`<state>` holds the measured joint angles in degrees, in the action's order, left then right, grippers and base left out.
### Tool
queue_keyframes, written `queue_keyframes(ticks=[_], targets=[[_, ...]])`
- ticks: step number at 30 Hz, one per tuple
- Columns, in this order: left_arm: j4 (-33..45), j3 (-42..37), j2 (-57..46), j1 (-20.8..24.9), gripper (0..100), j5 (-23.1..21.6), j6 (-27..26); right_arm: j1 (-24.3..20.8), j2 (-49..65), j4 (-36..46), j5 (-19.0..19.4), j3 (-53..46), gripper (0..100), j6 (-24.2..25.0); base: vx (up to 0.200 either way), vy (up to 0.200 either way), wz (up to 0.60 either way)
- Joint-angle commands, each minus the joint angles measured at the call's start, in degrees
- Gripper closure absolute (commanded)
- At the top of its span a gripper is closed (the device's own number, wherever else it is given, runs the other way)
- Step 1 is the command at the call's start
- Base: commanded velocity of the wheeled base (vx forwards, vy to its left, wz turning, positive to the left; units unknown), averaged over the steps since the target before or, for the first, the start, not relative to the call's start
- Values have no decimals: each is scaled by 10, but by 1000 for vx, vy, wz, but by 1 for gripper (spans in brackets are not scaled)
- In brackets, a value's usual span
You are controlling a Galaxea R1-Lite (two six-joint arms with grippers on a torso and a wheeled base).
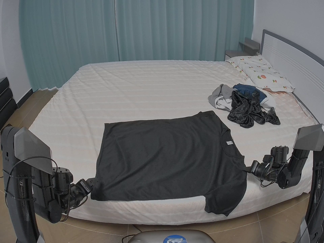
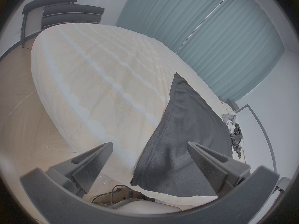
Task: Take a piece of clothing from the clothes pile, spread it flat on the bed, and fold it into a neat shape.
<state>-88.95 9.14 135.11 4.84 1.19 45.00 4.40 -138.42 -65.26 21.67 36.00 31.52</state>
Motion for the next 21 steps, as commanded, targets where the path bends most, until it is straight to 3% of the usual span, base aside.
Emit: queue_keyframes(ticks=[1, 15, 16, 21], targets=[[-10, 0, 9, 0, 0, 0, 0, 0, -5, 0, -1, -2, 100, 0, 0, 0, 0], [-10, -6, 8, 1, 0, 0, 0, 17, 14, -7, -1, -44, 100, -1, 0, 0, 0], [-10, -7, 6, 2, 0, 0, 0, 17, 14, -8, -1, -45, 0, -1, 0, 0, 0], [-10, -12, 5, 4, 0, -1, 1, 18, 18, -9, 0, -46, 0, 1, 0, 0, 0]])
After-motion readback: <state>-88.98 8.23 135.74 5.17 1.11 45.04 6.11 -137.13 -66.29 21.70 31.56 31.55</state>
